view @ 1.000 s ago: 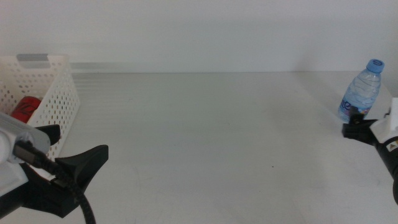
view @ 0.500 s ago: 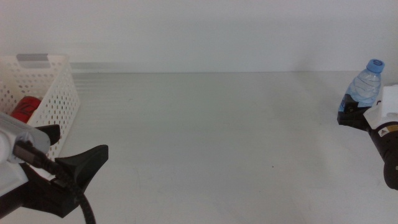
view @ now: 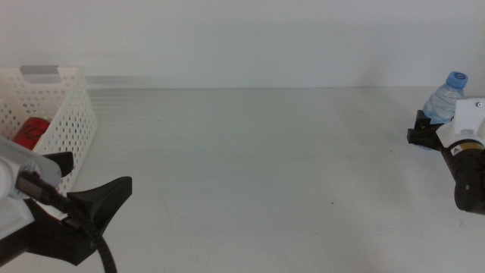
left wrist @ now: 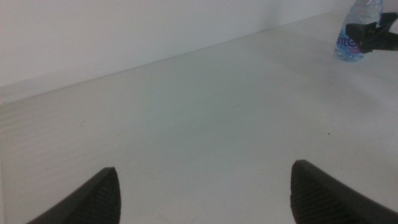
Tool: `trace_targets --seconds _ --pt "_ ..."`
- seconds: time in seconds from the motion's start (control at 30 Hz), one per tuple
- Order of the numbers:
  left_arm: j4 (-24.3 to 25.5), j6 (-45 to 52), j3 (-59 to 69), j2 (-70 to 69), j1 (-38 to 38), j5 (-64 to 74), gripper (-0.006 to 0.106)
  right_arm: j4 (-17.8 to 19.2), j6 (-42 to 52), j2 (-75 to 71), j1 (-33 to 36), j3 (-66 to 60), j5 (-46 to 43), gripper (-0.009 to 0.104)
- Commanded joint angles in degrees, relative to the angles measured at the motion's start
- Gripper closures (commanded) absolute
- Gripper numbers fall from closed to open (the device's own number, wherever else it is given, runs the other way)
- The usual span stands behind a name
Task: Use arms to grab the bottles and put them into the dustbin to the left of the table.
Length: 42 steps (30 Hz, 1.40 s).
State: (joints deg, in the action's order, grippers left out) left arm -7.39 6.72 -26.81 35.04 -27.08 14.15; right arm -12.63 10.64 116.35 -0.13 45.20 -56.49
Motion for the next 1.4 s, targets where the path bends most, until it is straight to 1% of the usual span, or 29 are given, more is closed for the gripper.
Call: trace_targets --seconds 0.0,0.37,0.43,0.5,0.53,0.6,0.7,0.77,0.8,0.87,0.93,1.1,1.2,1.27,1.37 --pt "-0.26 -0.78 -1.73 -0.06 -0.19 -4.21 0.010 0.88 0.30 -1.16 -0.84 3.10 -3.42 0.000" --pt "-0.26 -0.78 -1.73 -0.06 -0.19 -4.21 0.010 1.00 0.30 4.75 -2.13 11.83 -1.81 0.000" --pt "-0.26 -0.78 -1.73 -0.06 -0.19 -4.21 0.010 1.00 0.30 5.10 -2.41 12.32 -1.92 0.002" --pt "-0.26 -0.78 -1.73 -0.06 -0.19 -4.21 0.010 0.47 0.30 5.10 -2.48 12.52 -1.92 0.007" --pt "-0.26 -0.78 -1.73 -0.06 -0.19 -4.21 0.010 0.42 0.30 5.10 -2.48 12.52 -1.92 0.012" --pt "-0.26 -0.78 -1.73 -0.06 -0.19 -4.21 0.010 0.42 0.30 5.10 -2.48 12.52 -1.92 0.025" --pt "-0.26 -0.78 -1.73 -0.06 -0.19 -4.21 0.010 1.47 0.30 4.88 -2.42 12.20 -1.73 0.059" --pt "-0.26 -0.78 -1.73 -0.06 -0.19 -4.21 0.010 4.44 0.23 4.09 -2.31 11.17 -1.73 0.088" --pt "-0.26 -0.78 -1.73 -0.06 -0.19 -4.21 0.010 5.88 0.03 3.45 -2.25 10.64 -1.86 0.095" --pt "-0.26 -0.78 -1.73 -0.06 -0.19 -4.21 0.010 9.67 -1.43 1.72 -2.12 9.10 -1.93 0.095" --pt "-0.26 -0.78 -1.73 -0.06 -0.19 -4.21 0.010 12.12 -3.25 -0.42 -1.84 7.72 -1.87 0.095" --pt "-0.26 -0.78 -1.73 -0.06 -0.19 -4.21 0.010 16.65 -8.97 -5.48 -0.60 4.82 0.14 0.095" --pt "-0.26 -0.78 -1.73 -0.06 -0.19 -4.21 0.010 20.38 -11.03 -8.54 0.92 4.48 2.74 0.095" --pt "-0.26 -0.78 -1.73 -0.06 -0.19 -4.21 0.010 22.80 -12.04 -10.26 2.57 4.48 4.05 0.095" --pt "-0.26 -0.78 -1.73 -0.06 -0.19 -4.21 0.010 25.05 -13.90 -11.88 5.75 4.54 4.90 0.095"
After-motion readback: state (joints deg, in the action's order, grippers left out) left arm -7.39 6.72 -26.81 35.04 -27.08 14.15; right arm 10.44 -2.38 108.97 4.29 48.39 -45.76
